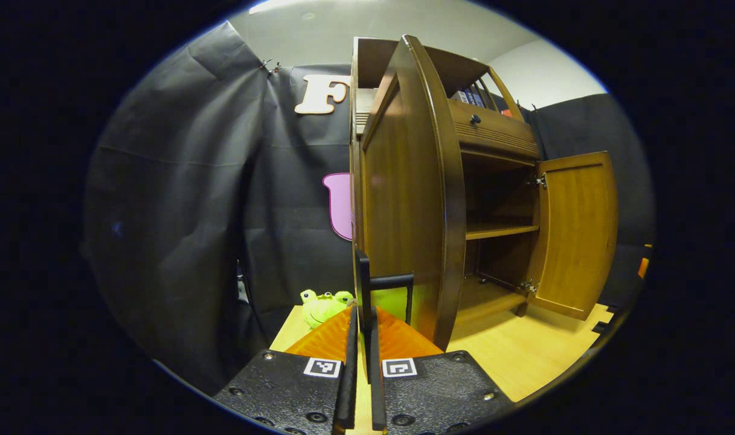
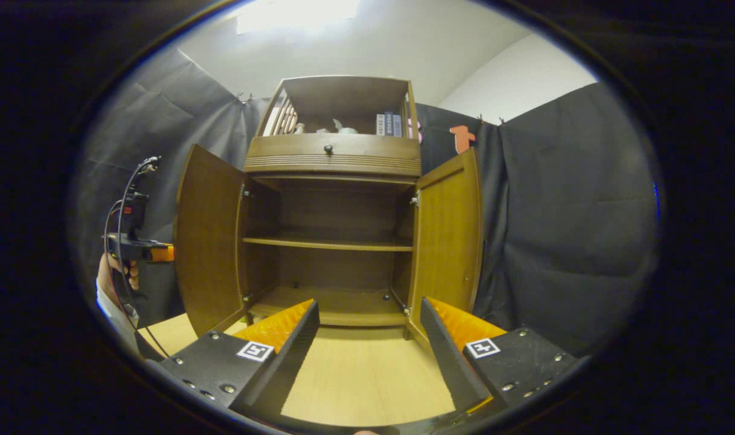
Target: Open the right door of the double-door shoe cabinet with the right hand, and open the left door with the left hand.
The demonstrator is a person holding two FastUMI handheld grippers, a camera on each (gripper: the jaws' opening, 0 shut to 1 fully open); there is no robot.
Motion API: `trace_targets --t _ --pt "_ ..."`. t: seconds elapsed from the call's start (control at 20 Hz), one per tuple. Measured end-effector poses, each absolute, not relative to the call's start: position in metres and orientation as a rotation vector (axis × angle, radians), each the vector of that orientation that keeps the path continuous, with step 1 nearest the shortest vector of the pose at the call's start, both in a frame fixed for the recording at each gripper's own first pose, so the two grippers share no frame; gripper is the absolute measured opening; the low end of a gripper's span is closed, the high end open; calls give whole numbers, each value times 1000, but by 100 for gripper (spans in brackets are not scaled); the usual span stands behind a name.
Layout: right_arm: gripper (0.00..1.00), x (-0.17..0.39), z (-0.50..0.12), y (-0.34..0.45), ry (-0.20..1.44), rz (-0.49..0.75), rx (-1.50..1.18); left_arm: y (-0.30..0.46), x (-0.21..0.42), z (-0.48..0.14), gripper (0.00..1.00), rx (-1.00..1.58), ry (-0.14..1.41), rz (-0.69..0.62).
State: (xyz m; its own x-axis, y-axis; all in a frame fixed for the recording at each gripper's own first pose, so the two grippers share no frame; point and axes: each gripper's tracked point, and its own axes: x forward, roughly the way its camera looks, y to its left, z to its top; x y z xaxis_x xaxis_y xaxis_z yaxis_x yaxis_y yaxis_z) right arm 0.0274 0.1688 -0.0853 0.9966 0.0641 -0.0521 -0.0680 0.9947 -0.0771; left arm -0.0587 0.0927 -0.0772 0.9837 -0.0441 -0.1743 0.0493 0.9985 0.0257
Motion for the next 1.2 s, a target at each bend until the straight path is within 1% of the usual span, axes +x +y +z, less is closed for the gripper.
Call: trace_targets --t 0.1,0.15,0.2,0.35,0.4,0.5,0.55,0.6,0.65,0.7,0.75,0.8,0.95,1.0,1.2 --pt "100 28 -83 188 48 125 -52 97 -58 -76 11 26 168 -49" --pt "98 28 -82 192 45 138 -51 100 -59 -77 11 19 167 -51" --pt "100 28 -81 193 42 140 -58 103 -59 -76 11 10 162 -53" --pt "97 30 -81 199 41 136 -78 111 -61 -76 11 14 152 -57" --pt "100 31 -84 200 45 139 -77 116 -60 -75 16 13 149 -53" --pt "99 32 -88 202 55 144 -64 120 -60 -75 24 18 139 -54" --pt "100 32 -89 203 59 151 -46 123 -60 -77 27 17 139 -57" --pt "98 31 -89 205 61 160 -27 124 -61 -78 43 12 140 -56" --pt "99 32 -87 205 60 162 -14 124 -61 -78 43 12 141 -54" --pt "99 31 -85 203 56 159 -8 125 -62 -77 31 13 142 -52" --pt "100 31 -84 200 52 152 -7 124 -66 -75 31 15 134 -49" --pt "97 31 -84 196 49 144 -3 126 -69 -73 37 20 128 -43" --pt "100 31 -84 190 45 129 13 130 -83 -51 38 22 68 -18" --pt "97 31 -85 187 44 123 17 128 -91 -44 45 21 49 -17" --pt "100 32 -83 173 35 76 55 123 -115 -32 72 77 68 22"
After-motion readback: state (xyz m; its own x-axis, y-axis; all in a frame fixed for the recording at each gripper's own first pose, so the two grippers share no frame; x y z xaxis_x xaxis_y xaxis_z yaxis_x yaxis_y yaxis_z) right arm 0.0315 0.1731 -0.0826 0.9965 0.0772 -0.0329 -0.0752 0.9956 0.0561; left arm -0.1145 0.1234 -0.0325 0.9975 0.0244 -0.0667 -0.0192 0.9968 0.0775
